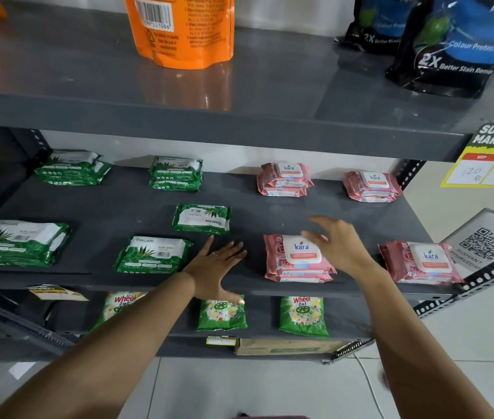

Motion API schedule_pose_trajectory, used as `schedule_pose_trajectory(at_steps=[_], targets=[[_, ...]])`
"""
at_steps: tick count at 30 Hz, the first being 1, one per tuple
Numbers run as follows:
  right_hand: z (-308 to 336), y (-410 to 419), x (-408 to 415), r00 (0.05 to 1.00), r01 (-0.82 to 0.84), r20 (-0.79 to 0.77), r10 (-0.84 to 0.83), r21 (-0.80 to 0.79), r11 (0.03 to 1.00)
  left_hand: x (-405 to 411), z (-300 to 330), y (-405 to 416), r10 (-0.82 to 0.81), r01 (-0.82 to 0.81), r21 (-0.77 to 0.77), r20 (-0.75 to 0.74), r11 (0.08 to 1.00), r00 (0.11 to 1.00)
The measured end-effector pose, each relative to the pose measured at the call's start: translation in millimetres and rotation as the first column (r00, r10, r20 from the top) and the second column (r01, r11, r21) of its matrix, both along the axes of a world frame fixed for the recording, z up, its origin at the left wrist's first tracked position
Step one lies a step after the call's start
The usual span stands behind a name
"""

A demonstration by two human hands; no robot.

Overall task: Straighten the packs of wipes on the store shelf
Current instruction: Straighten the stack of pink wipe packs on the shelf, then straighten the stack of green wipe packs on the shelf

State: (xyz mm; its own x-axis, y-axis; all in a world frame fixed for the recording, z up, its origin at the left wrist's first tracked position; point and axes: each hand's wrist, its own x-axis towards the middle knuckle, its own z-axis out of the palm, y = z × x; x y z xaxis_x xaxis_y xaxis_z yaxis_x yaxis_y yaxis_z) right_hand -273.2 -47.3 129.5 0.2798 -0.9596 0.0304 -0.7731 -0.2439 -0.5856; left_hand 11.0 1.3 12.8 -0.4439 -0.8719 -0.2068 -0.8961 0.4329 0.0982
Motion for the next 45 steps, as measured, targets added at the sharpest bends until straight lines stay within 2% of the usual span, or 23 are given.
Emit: schedule_pose_trajectory(at_steps=[3,6,9,11,14,16,18,20,22,26,29,34,39,45], targets=[[11,-6,13,0.987,0.106,0.127,-0.099,-0.048,0.993,22,14,5,-0.007,0.008,-0.045,0.024,0.999,1.000],[18,-12,42,0.978,0.138,0.174,-0.117,-0.113,0.984,57,32,19,0.051,-0.055,-0.177,-0.029,0.983,0.998],[17,-20,89,0.980,0.103,0.184,-0.079,-0.122,0.987,107,44,39,0.153,-0.177,-0.239,-0.113,0.955,0.982],[11,-26,124,0.987,0.026,0.162,-0.013,-0.078,0.997,141,44,51,0.235,-0.252,-0.266,-0.094,0.930,0.967],[-2,-39,171,0.991,-0.128,-0.025,0.129,0.009,0.992,185,38,64,0.301,-0.307,-0.269,-0.061,0.913,0.952],[-14,-46,196,0.962,-0.220,-0.148,0.230,0.082,0.972,209,33,69,0.334,-0.341,-0.083,-0.083,0.937,0.939],[-28,-54,213,0.898,-0.304,-0.290,0.331,0.135,0.943,227,23,72,0.307,-0.304,0.047,-0.085,0.952,0.948],[-37,-62,222,0.804,-0.347,-0.448,0.391,0.179,0.920,239,14,73,0.265,-0.263,0.090,-0.016,0.961,0.964],[-41,-69,225,0.774,-0.323,-0.509,0.376,0.194,0.926,246,6,71,0.245,-0.248,0.088,0.052,0.965,0.968],[-52,-74,227,0.876,-0.215,-0.376,0.303,0.258,0.942,251,-7,67,0.250,-0.251,0.017,0.061,0.968,0.966],[-61,-69,224,0.916,-0.153,-0.335,0.220,0.215,0.965,254,-12,69,0.247,-0.246,-0.019,0.017,0.969,0.969],[-43,-45,223,0.969,-0.042,-0.227,0.099,0.241,0.970,257,-16,71,0.247,-0.248,-0.048,-0.026,0.968,0.969],[-28,7,244,0.977,-0.171,-0.088,0.194,0.219,0.960,258,-19,70,0.247,-0.249,-0.068,-0.041,0.966,0.968],[-44,42,268,0.962,-0.239,-0.075,0.264,0.242,0.941,259,-21,70,0.244,-0.248,-0.064,-0.068,0.967,0.967]])
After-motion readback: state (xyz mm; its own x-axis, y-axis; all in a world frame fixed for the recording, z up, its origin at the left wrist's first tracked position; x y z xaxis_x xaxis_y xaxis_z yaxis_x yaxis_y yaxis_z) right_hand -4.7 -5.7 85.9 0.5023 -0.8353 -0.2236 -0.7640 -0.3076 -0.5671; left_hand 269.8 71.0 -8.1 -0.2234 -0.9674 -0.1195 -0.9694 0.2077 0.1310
